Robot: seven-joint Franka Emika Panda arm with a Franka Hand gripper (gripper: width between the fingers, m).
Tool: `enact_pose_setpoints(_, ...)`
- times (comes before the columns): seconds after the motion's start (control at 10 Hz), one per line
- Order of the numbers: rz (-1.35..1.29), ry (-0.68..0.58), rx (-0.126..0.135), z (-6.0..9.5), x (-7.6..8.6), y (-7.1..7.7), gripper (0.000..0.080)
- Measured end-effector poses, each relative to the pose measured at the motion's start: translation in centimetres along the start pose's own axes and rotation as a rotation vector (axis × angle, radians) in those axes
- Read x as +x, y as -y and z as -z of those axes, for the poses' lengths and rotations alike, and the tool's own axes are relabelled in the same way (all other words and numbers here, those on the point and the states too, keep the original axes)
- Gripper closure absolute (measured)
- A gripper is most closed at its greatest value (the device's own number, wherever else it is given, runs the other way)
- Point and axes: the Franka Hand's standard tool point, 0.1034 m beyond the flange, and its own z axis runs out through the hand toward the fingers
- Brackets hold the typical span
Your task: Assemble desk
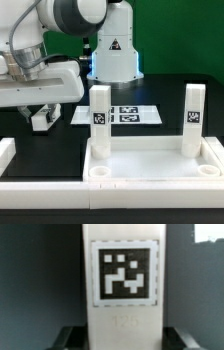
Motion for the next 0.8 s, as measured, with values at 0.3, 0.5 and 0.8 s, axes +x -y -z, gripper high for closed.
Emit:
enact_pose_setpoints(0.3,-0.007,0.262,0.052,3.4,2.2,1.0,0.0189)
enact_pose_setpoints(0.5,-0.028,0.367,0.071,4.7,2.8,2.5,0.0152)
enact_pose_setpoints(0.8,-0.04,0.601,0.108,3.8,2.7,0.9,0.0151)
